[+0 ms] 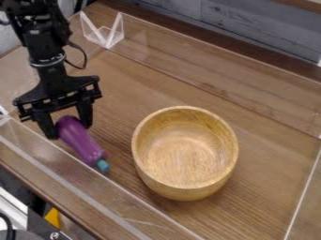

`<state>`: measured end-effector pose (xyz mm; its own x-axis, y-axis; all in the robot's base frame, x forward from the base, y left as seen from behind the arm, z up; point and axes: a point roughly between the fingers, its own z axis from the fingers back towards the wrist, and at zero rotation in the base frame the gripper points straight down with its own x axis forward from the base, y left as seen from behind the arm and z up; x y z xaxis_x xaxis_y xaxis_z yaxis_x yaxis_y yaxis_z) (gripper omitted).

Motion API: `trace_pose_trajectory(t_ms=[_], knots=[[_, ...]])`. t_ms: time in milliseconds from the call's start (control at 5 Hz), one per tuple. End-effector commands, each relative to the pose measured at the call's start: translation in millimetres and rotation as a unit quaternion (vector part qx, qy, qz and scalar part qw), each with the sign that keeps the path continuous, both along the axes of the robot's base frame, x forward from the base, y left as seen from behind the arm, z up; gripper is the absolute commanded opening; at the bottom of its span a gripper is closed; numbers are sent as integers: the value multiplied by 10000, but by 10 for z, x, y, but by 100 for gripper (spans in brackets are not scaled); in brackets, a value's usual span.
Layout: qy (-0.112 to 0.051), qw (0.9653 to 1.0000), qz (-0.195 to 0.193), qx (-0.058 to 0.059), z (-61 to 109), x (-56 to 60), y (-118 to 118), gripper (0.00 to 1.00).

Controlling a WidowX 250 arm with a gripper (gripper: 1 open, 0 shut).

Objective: Put the purple eggplant in the brown bowl

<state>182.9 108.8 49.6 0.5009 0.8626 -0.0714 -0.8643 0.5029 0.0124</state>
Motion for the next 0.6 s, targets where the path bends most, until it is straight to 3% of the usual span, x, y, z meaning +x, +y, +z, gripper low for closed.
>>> trace_pose_trajectory(t_ms=[0,400], knots=[[-241,9996,-43,170,180,93,23,0],[-241,9996,-48,146,271,114,-39,0]])
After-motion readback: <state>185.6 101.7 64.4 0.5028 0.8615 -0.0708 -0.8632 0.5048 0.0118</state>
